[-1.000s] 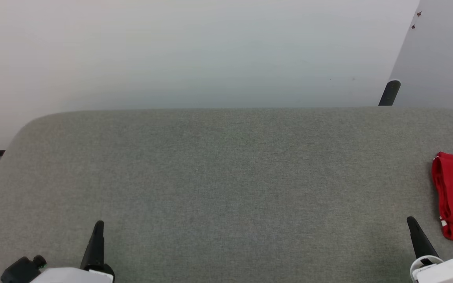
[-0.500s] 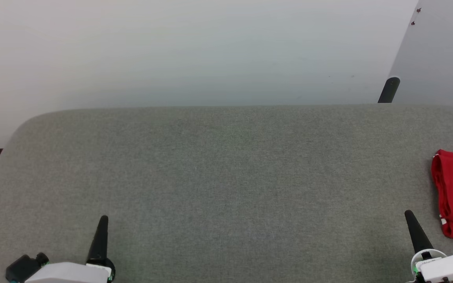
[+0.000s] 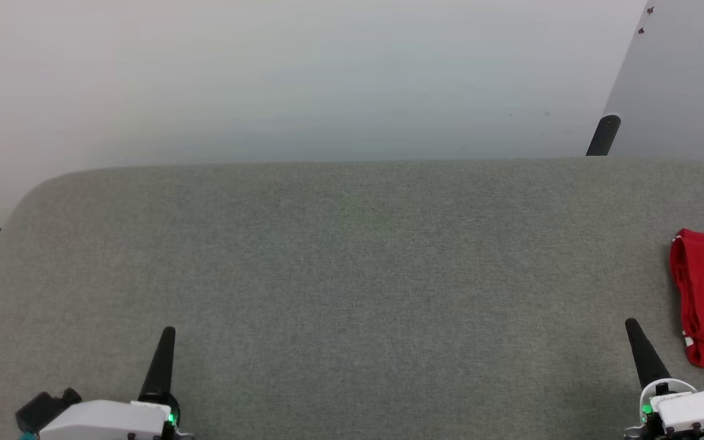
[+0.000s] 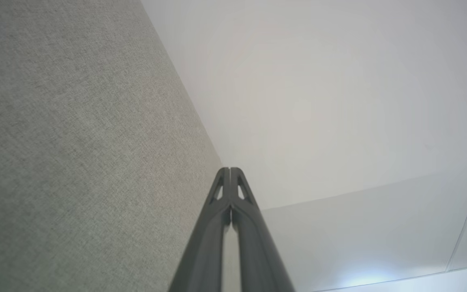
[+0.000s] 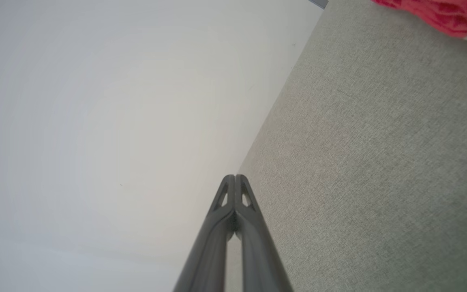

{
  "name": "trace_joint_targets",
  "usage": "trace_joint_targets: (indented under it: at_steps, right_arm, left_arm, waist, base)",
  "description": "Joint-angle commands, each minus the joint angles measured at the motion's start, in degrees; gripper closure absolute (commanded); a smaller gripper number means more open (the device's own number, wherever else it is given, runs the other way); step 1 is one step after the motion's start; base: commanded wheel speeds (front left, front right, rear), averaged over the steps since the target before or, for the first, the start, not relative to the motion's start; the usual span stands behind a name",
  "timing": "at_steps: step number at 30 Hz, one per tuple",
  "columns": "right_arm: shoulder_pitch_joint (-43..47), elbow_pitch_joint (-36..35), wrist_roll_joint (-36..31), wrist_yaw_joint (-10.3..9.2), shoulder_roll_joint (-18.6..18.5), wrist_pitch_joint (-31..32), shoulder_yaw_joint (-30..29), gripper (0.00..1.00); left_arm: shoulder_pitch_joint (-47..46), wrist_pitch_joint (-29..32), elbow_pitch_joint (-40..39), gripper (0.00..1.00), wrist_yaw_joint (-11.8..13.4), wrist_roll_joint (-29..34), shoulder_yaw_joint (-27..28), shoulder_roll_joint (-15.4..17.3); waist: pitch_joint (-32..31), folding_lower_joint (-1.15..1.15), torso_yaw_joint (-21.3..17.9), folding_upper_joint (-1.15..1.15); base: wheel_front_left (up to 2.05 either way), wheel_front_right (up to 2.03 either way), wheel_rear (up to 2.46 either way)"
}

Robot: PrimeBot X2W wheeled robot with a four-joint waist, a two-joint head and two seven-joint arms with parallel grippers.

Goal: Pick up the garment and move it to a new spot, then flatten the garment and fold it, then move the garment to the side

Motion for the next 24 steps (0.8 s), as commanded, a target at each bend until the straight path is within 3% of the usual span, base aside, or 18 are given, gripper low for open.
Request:
trace_joint_targets:
  at_steps: [1,24]
  right_arm:
    - [-1.2,-0.2,1.7,-0.02,0.1,0.3,-0.4,1.0]
    - [-2.6,0.3,11.0,-0.03,1.7,1.4,-0.9,1.0]
  left_arm:
    - [-1.2,0.4,-0.2,1.0,-0.1,-1.6,0.2,-0.1]
    - [-2.7,3.1,0.3,1.0,-0.2,-10.5,0.6,-1.5]
  waist:
    - [0.1,0.0,0.0,0.0]
    - [0.9,0.0,-0.4,0.0]
  base:
    - [0.0,0.0,0.0]
    - [0.0,0.0,0.0]
